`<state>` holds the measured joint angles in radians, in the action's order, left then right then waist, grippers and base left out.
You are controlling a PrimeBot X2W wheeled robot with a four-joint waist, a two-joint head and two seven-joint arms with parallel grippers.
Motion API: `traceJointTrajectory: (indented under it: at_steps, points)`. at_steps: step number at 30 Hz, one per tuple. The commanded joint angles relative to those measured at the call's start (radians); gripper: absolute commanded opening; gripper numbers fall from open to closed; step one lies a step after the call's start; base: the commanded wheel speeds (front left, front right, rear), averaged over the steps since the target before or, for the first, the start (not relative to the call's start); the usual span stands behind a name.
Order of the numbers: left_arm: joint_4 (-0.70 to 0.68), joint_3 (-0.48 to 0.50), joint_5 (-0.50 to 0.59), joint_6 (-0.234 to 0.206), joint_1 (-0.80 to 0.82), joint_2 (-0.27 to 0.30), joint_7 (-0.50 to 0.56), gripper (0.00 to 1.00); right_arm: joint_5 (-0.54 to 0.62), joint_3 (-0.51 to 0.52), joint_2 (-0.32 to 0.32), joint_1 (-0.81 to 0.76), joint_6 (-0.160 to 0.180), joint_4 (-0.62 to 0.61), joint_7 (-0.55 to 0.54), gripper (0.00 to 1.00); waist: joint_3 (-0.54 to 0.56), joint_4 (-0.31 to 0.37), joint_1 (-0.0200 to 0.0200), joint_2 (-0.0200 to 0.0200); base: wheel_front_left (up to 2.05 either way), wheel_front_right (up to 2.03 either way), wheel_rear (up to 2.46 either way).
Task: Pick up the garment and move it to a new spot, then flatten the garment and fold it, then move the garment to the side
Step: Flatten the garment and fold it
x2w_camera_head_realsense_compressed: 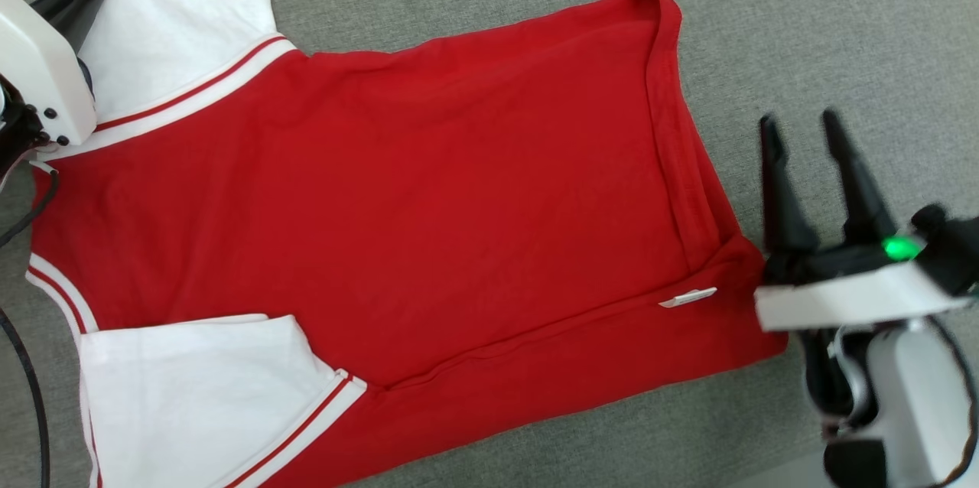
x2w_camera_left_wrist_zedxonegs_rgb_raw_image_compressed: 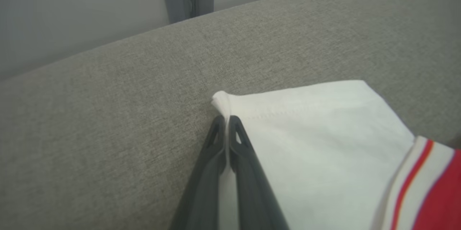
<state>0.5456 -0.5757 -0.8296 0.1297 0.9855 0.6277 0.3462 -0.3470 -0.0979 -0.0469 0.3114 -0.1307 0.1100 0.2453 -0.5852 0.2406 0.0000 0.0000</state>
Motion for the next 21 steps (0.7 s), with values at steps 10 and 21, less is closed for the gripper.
traceJointTrajectory:
  at_steps: [10, 21]
  points:
    - [-0.01, -0.106, -0.034, 0.001, 0.099, -0.089, -0.069, 0.0, -0.007, 0.067, -0.111, 0.291, -0.001, 0.093, -0.216, 1.0, 0.011, -0.126, 0.0, 0.0, 0.0, 0.0, 0.0]
    - [-0.033, -0.227, -0.044, 0.001, 0.207, -0.173, -0.174, 0.0, -0.034, -0.042, -0.209, 0.36, 0.0, 0.16, -0.351, 1.0, -0.022, -0.25, 0.0, 0.0, 0.0, 0.0, 0.0]
